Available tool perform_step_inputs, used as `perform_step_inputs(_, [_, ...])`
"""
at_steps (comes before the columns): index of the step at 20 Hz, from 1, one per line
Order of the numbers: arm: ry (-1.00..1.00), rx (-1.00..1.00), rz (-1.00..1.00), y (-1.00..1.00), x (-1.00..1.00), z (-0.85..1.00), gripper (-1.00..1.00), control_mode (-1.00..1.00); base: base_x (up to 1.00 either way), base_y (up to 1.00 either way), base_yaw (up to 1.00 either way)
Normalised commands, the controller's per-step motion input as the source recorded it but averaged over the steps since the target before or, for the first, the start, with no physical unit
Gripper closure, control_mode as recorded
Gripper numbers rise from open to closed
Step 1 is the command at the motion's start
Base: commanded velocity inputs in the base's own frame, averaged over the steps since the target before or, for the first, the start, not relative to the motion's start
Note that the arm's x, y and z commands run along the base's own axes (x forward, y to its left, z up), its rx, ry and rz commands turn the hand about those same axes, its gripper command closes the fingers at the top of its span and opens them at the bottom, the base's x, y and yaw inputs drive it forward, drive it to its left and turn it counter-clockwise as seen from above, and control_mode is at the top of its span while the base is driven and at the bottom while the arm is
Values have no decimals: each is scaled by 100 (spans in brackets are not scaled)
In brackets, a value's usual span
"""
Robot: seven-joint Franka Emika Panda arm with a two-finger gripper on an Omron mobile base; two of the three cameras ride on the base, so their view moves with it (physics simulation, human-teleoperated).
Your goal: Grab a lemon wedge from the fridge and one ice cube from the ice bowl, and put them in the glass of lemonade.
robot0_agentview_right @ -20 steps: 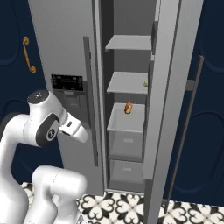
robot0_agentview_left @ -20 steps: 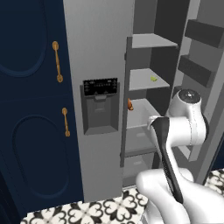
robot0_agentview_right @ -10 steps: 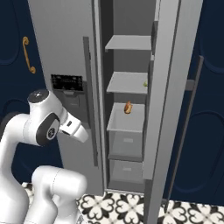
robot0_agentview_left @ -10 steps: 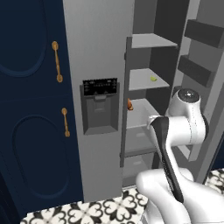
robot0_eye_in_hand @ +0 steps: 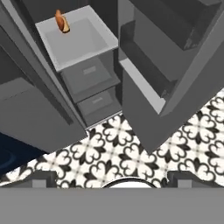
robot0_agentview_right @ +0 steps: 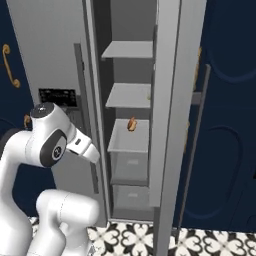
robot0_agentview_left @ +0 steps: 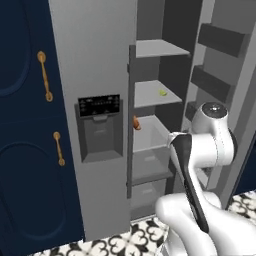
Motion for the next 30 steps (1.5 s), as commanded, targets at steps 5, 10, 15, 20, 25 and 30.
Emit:
perform_step_inputs(5, [0, 0, 0, 0, 0, 0, -100, 100, 83, -35, -2])
perform_step_inputs(10, [0, 0, 0, 0, 0, 0, -100, 100, 91, -27, 0])
perform_step_inputs(15, [0, 0, 0, 0, 0, 0, -100, 100, 88, -35, 0])
perform_step_inputs(20, [0, 0, 0, 0, 0, 0, -100, 100, 66, -40, -3])
perform_step_inputs(25, [0, 0, -1, -18, 53, 0, -100, -100, 0, 0, 0])
perform_step_inputs(30, [0, 0, 0, 0, 74, -4, -100, -100, 0, 0, 0])
